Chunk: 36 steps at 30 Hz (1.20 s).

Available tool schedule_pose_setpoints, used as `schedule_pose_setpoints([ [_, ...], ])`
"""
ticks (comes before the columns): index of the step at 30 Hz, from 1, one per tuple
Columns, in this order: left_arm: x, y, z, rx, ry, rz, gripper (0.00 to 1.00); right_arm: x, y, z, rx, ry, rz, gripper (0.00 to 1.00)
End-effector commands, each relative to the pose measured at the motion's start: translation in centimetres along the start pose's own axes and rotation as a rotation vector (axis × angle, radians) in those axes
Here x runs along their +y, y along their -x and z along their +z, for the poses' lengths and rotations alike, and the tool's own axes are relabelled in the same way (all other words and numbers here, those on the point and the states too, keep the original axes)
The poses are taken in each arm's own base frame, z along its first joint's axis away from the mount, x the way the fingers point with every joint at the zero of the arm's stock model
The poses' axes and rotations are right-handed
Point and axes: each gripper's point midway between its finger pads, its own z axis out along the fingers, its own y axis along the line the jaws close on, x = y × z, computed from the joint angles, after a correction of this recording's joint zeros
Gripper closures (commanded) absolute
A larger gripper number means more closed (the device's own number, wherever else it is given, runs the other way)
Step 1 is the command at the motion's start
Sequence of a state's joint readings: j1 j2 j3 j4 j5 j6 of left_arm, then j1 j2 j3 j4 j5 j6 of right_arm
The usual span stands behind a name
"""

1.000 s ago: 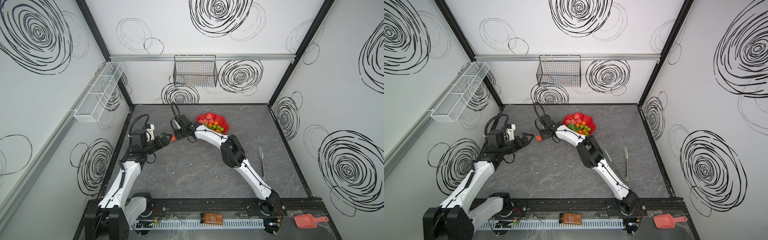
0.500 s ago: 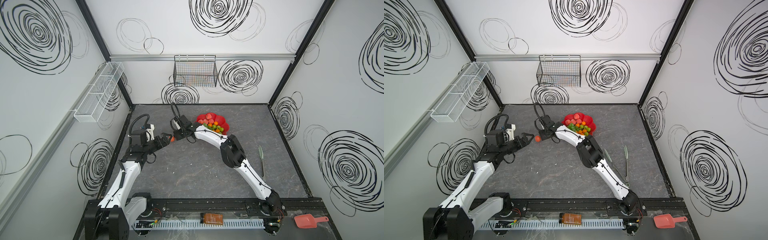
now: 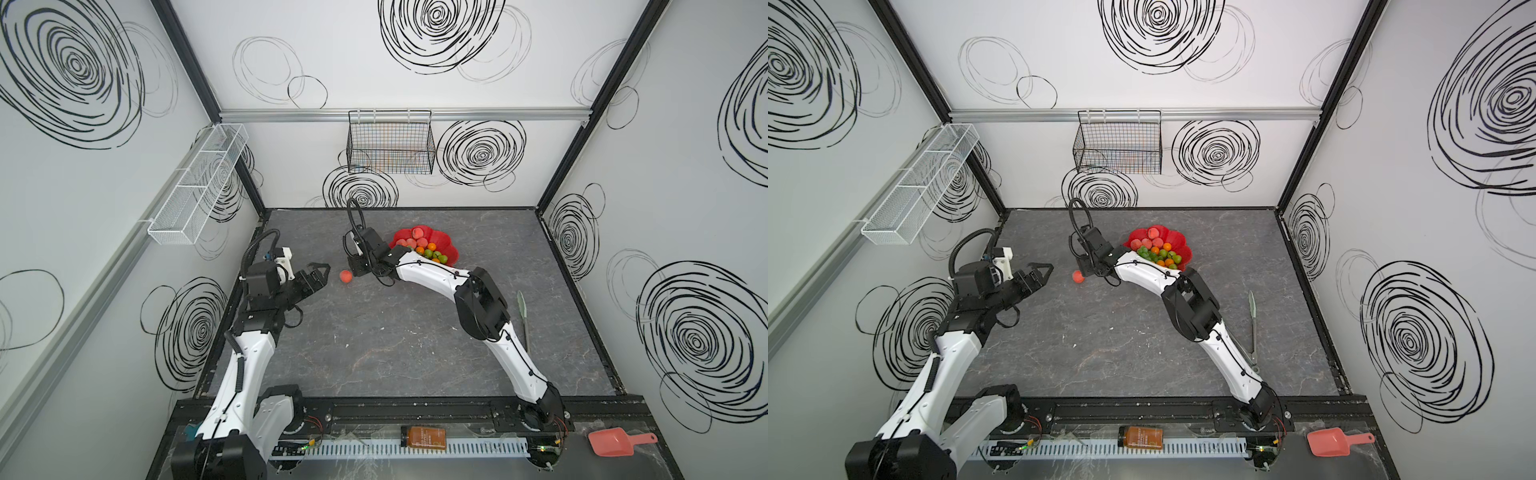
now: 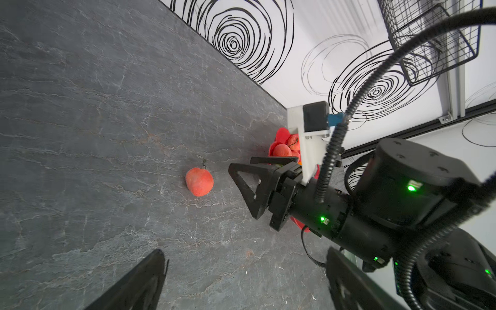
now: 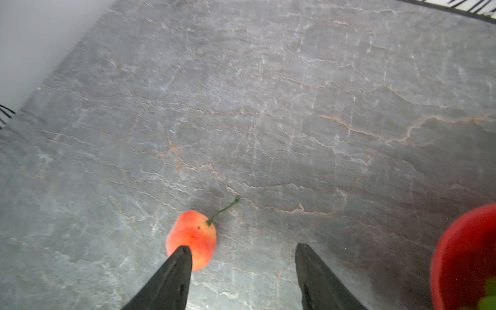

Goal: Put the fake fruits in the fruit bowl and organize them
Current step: 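Close the right gripper on the peach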

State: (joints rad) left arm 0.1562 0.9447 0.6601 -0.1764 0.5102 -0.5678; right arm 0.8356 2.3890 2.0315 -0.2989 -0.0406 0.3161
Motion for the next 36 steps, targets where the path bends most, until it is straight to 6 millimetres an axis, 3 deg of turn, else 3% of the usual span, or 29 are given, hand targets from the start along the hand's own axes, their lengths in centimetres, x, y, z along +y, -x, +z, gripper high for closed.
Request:
schedule_pose_setpoints([
  [1,-0.2,0.4,-0.3,-0.023,-0.010,0.006,0.04,2.4,0.9,-0.2,-0.032,0.094,-0.017,0.31],
  [7,0.0,0.4,-0.3,-0.021,-0.006,0.003,0.04,3.9,-0.2,1.6,0.025,0.126,-0.057,0.30],
  [14,0.0,0.3,-0.2,-0.021,-0.009,-0.001,0.04,3.7,-1.4,3.8,0.069,0.112,-0.061,0.32],
  [36,-0.2,0.0,0.0,-0.011,-0.032,-0.008,0.04,3.2,-4.5,5.7,0.151,0.114,-0.061,0.38],
])
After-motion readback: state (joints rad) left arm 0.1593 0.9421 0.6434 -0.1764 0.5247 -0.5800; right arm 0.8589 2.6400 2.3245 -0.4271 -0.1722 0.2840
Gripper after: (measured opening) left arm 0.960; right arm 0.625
